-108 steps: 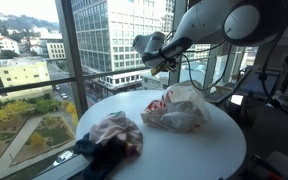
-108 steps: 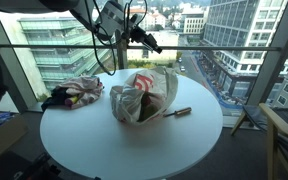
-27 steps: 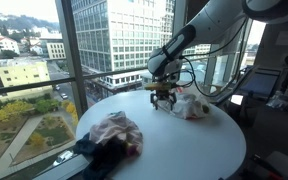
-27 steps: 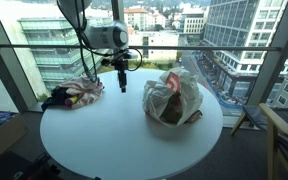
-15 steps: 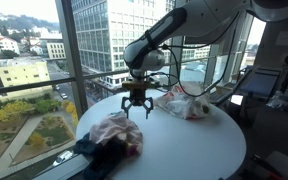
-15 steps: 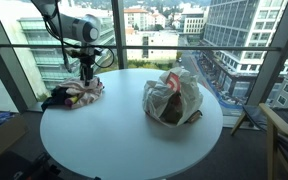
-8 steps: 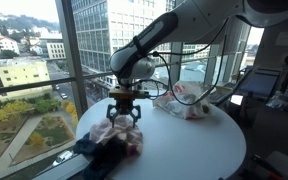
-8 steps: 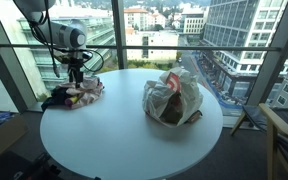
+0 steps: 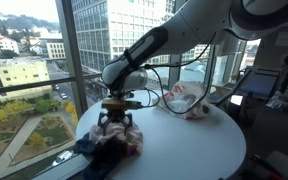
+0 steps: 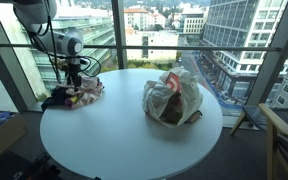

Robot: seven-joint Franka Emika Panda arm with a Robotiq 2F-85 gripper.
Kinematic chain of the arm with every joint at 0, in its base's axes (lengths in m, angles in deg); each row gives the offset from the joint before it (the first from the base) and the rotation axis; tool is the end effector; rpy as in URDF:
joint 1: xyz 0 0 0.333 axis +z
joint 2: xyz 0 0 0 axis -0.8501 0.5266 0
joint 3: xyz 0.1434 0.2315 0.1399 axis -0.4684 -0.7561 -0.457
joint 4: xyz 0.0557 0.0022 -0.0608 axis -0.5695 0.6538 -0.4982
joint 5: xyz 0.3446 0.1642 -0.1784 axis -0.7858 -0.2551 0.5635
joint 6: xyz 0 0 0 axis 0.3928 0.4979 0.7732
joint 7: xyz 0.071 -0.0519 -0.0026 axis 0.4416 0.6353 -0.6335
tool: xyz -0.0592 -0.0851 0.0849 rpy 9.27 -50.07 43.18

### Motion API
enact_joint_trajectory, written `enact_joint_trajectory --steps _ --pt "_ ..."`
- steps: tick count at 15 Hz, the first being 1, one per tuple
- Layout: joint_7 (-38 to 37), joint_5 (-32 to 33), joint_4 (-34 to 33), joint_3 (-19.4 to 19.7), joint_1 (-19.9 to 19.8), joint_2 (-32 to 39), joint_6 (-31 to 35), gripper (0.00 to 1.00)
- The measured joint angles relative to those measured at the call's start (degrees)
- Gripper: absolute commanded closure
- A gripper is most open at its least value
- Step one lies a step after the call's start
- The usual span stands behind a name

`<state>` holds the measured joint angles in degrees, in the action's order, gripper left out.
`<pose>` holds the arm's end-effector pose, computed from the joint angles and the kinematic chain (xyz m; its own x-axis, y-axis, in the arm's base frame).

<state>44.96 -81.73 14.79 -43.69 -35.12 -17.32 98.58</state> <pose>0.6057 0.3833 0.1377 0.9500 -0.2378 -0.2021 -0.2654 -0.9564 -0.1220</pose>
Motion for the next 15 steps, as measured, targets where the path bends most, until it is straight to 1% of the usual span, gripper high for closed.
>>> enact_joint_trajectory --steps 5,8,12,15 --pt "0.12 0.89 -0.36 1.42 0.96 0.69 0.58 0.0" --pt "-0.33 1.27 0.63 2.68 1.41 -0.69 0.75 0.0" --pt "-1.36 1.33 4.75 3.73 1.5 -5.02 0.09 0.0" --pt "-3.41 1.42 9.22 4.57 1.46 -9.44 -2.47 0.0"
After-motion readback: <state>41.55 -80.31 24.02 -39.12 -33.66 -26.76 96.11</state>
